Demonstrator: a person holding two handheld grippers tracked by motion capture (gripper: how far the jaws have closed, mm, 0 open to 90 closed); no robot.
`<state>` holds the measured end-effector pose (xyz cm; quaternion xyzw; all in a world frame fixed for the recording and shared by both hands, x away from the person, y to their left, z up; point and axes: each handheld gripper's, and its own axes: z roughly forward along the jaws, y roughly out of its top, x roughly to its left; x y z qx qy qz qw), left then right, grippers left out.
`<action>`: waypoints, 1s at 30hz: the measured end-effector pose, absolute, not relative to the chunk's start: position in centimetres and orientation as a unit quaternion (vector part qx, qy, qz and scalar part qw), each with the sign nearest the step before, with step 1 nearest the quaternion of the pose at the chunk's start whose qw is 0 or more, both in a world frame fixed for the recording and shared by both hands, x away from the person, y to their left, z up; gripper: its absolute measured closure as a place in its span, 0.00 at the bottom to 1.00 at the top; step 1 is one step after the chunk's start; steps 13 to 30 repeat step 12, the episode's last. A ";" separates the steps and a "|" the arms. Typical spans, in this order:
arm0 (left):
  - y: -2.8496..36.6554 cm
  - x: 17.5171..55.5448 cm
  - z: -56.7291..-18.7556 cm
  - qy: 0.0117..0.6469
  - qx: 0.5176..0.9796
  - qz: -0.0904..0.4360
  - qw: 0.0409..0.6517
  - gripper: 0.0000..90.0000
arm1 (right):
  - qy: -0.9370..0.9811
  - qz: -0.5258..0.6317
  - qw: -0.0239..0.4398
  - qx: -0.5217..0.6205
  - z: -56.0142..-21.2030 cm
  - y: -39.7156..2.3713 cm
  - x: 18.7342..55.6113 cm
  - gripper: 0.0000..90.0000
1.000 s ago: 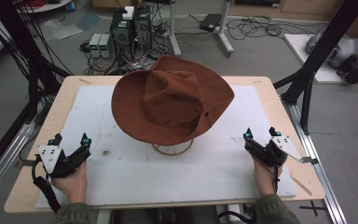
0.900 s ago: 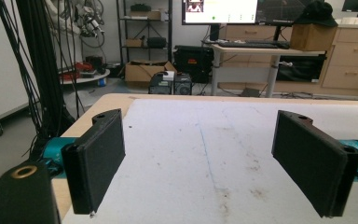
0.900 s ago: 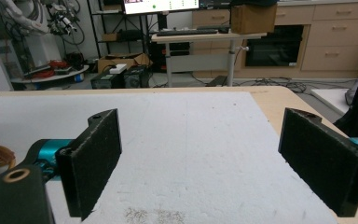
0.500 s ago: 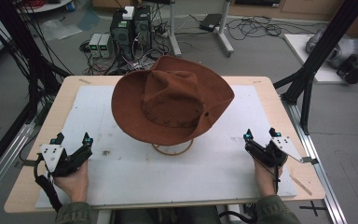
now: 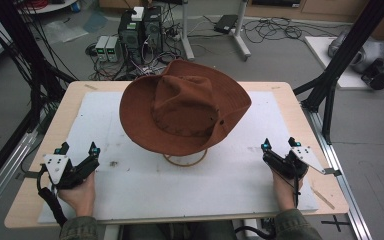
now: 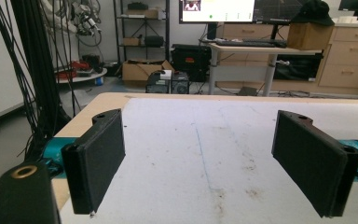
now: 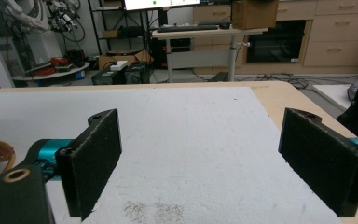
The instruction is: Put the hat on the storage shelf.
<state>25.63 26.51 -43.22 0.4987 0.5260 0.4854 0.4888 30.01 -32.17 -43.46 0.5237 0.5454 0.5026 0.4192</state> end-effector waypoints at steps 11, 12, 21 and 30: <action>26.6 25.7 -43.3 0.527 0.496 0.486 0.489 0.19 | 0.546 0.503 0.418 0.524 -43.5 -32.1 30.1 0.14; 26.6 25.7 -43.3 0.528 0.495 0.486 0.489 0.19 | 0.547 0.502 0.419 0.523 -43.5 -32.1 30.1 0.14; 26.6 25.7 -43.3 0.528 0.495 0.486 0.489 0.19 | 0.547 0.502 0.419 0.523 -43.5 -32.1 30.1 0.14; 26.6 25.7 -43.3 0.528 0.495 0.486 0.489 0.19 | 0.547 0.502 0.419 0.523 -43.5 -32.1 30.1 0.14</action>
